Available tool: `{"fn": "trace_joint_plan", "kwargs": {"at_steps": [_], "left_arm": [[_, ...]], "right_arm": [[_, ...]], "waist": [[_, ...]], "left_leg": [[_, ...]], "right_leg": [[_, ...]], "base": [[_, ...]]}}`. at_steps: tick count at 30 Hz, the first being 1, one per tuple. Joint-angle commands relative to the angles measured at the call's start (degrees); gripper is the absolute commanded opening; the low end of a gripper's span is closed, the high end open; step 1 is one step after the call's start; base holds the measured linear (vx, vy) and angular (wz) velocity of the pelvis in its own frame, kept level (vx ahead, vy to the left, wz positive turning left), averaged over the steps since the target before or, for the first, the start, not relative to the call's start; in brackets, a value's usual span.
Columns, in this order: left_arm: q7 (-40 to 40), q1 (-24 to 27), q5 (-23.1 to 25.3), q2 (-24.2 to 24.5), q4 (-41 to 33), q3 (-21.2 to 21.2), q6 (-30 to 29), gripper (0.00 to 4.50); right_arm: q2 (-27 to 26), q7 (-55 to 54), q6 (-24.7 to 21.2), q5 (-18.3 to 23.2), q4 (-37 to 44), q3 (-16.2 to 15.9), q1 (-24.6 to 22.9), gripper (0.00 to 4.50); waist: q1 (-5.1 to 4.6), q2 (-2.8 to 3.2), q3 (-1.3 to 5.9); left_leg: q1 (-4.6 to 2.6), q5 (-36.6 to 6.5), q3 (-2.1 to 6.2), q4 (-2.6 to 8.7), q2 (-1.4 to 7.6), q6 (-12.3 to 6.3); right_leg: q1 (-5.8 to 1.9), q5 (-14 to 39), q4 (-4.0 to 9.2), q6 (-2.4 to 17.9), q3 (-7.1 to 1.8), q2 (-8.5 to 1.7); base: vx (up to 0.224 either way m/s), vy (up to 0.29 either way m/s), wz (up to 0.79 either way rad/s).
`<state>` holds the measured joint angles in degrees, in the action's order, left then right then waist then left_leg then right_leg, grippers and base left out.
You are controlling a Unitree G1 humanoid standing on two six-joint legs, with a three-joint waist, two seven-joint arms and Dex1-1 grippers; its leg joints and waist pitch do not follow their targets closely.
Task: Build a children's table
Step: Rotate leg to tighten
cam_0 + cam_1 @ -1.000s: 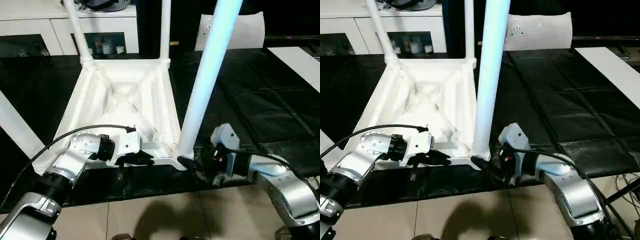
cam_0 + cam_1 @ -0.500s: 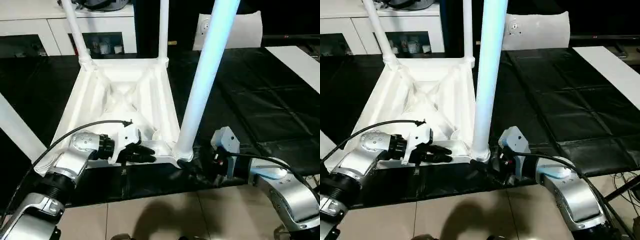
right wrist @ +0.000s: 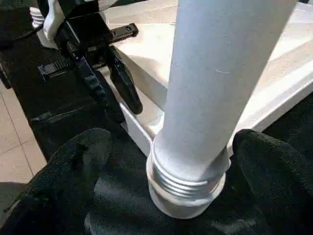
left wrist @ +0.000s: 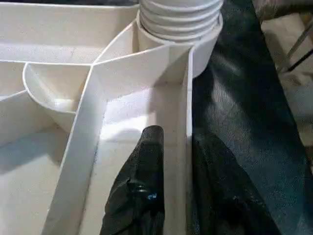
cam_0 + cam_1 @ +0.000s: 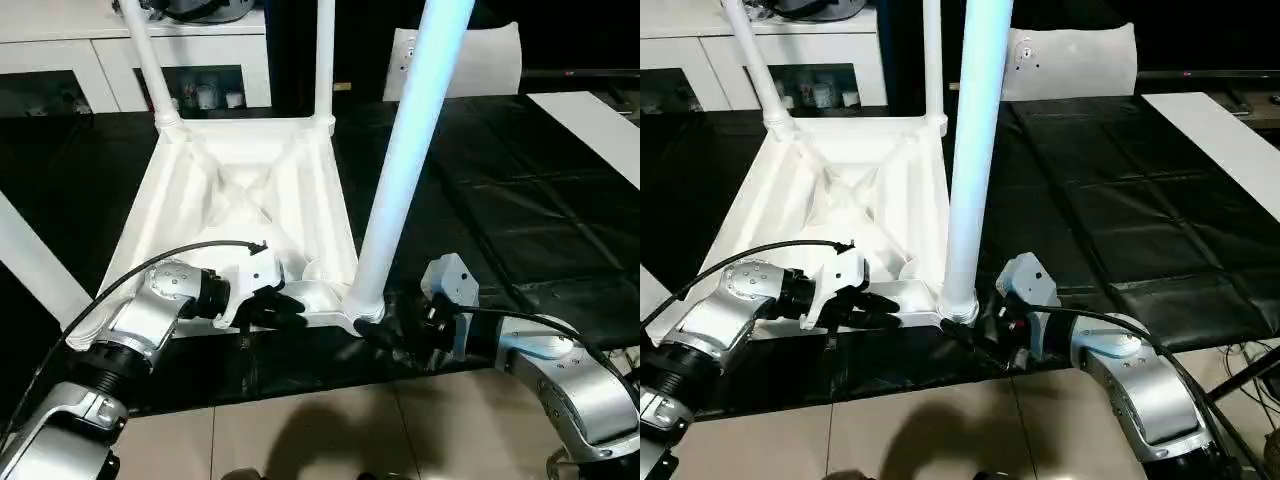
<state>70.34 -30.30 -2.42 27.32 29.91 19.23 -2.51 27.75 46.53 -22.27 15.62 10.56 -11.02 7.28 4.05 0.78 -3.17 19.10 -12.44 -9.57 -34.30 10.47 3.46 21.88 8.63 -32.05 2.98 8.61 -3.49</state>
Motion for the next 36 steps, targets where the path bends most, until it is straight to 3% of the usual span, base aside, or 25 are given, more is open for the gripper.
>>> {"fn": "trace_joint_plan", "kwargs": {"at_steps": [1,5,12,15,17,18,21,22,25,28,36], "left_arm": [[-0.5,-0.7,1.1,0.7,0.1,0.7,0.2,0.93],[-0.2,-0.7,0.7,0.2,0.3,0.0,0.7,0.77],[2.0,0.1,-1.0,0.0,-0.8,-0.7,2.8,0.07],[4.5,-0.1,-2.0,-0.3,-1.2,-0.5,3.7,0.07],[6.7,-0.4,-2.4,-0.3,-1.2,0.2,4.7,0.07],[8.8,-0.7,-2.3,-0.2,-0.9,1.1,5.8,0.07],[11.4,-1.5,-1.6,0.0,-0.3,2.5,7.7,0.07],[12.1,-1.7,-1.4,0.0,-0.1,2.9,8.3,0.00],[13.9,-2.5,-0.8,-0.1,0.7,3.7,10.1,0.00],[15.6,-3.8,0.2,-0.1,2.0,4.3,11.9,0.00],[17.9,-5.3,1.4,-0.1,4.6,5.2,14.8,0.00]], "right_arm": [[0.1,-0.2,0.2,-0.3,0.2,-0.1,0.3,4.50],[0.1,-0.2,0.4,-0.6,0.1,-0.2,0.2,4.50],[0.9,0.9,2.4,-0.9,-1.7,0.7,0.7,4.50],[1.6,3.2,4.1,-0.2,-3.7,1.4,2.1,4.50],[1.6,4.7,4.8,0.6,-4.8,1.7,3.1,4.50],[1.8,7.3,5.2,2.0,-6.2,1.8,4.2,4.50],[1.9,11.6,5.9,3.6,-9.0,1.4,6.0,4.50],[1.9,12.6,6.2,3.9,-9.9,1.3,6.6,4.22],[2.0,15.8,7.5,4.2,-12.8,0.4,8.3,4.10],[2.2,20.4,8.4,4.2,-16.0,-0.9,10.6,3.85],[2.9,28.6,9.4,3.3,-20.9,-4.3,14.3,3.37]], "waist": [[-0.10,0.14,3.63],[-0.41,0.10,3.63],[-0.41,0.03,3.75],[-0.40,-0.28,3.85],[-0.42,-0.17,3.89],[-0.46,-0.77,4.00],[-0.02,-0.32,4.04],[0.25,-0.26,4.04],[1.09,-0.11,4.11],[1.59,-0.48,4.11],[2.50,-0.40,4.34]], "left_leg": [[0.00,-9.6,1.16,4.02,2.95,-2.98],[0.03,-9.8,1.21,4.02,2.97,-3.01],[0.12,-9.3,1.17,3.96,3.00,-3.20],[0.28,-8.5,1.13,3.90,3.02,-3.75],[0.27,-7.6,1.16,3.91,3.18,-4.21],[0.39,-7.0,1.08,3.88,3.25,-4.49],[0.31,-5.9,1.03,3.78,3.48,-5.46],[0.13,-6.2,0.96,3.82,3.61,-5.29],[0.04,-6.1,0.88,3.85,3.68,-4.82],[0.06,-6.6,0.80,3.87,3.70,-4.40],[0.13,-5.1,0.78,3.76,3.96,-4.40]], "right_leg": [[-2.89,26.0,5.16,1.2,-3.79,-5.93],[-2.90,26.1,5.13,1.2,-3.77,-5.90],[-2.95,24.9,4.93,1.9,-3.89,-6.01],[-3.10,24.0,4.63,2.2,-3.96,-6.02],[-3.01,22.5,4.42,2.9,-4.05,-6.01],[-3.10,21.4,4.22,3.3,-4.18,-6.02],[-2.97,19.1,3.72,5.1,-4.31,-6.10],[-2.88,19.0,3.71,5.4,-4.36,-6.12],[-2.92,18.6,3.55,5.7,-4.45,-6.23],[-3.02,19.3,3.53,5.4,-4.38,-6.21],[-2.99,17.7,3.15,5.7,-4.42,-6.27]], "base": [[0.000,0.000,0.00],[0.000,0.000,0.00],[0.000,0.000,0.00],[0.000,0.000,0.00],[0.000,0.000,0.00],[0.000,0.000,0.00],[0.000,0.000,0.00],[0.000,0.000,0.00],[0.000,0.000,0.00],[0.000,0.000,0.00],[0.000,0.000,0.00]]}}
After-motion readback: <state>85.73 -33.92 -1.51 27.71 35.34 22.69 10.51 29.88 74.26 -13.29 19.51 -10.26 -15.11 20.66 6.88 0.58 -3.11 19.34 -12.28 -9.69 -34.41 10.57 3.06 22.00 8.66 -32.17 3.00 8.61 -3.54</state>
